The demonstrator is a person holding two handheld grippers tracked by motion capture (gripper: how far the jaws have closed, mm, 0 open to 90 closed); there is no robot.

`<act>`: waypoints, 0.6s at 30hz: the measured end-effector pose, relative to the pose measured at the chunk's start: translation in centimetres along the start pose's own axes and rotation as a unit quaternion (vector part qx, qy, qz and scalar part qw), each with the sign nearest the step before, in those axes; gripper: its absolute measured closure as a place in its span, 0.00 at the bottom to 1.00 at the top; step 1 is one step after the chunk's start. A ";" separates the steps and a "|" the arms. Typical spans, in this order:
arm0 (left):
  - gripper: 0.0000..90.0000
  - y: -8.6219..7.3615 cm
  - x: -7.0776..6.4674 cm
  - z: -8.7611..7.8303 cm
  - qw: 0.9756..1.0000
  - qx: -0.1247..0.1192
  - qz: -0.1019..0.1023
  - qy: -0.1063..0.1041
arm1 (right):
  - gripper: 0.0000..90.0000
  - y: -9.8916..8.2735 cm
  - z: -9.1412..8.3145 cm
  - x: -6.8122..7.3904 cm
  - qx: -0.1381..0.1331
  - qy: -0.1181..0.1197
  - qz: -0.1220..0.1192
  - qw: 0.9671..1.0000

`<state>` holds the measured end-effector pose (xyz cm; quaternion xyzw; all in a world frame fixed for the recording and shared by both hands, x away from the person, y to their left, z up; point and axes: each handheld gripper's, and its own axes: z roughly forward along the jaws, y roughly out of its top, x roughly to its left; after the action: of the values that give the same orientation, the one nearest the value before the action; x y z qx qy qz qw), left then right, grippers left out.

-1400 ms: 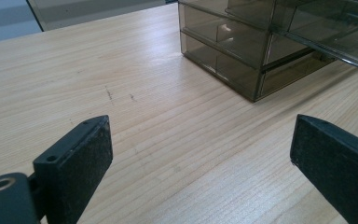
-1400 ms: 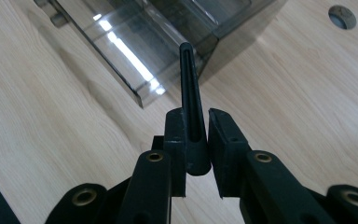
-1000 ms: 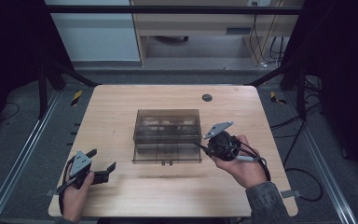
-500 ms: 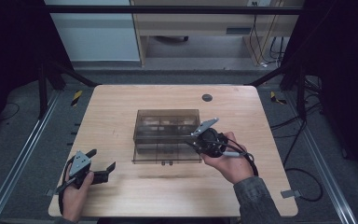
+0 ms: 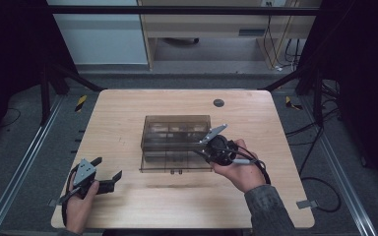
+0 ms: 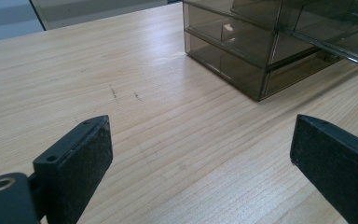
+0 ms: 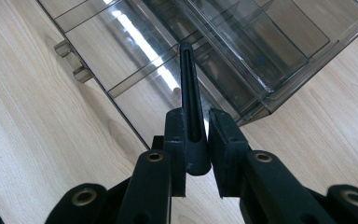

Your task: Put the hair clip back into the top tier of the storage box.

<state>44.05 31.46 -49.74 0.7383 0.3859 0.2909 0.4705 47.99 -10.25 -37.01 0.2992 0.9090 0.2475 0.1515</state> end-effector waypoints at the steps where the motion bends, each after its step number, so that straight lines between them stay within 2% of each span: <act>1: 0.06 0.0 0.0 0.0 1.000 0.000 0.000 0.000 | 0.86 0.0 0.2 0.1 0.002 0.002 0.000 1.000; 18: 0.06 0.0 0.0 0.0 1.000 -0.001 0.000 0.000 | 0.86 0.3 1.2 0.8 0.006 0.010 -0.002 1.000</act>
<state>44.04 31.50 -49.72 0.7381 0.3857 0.2911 0.4709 48.07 -9.13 -37.91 0.2961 0.9124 0.2451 0.1409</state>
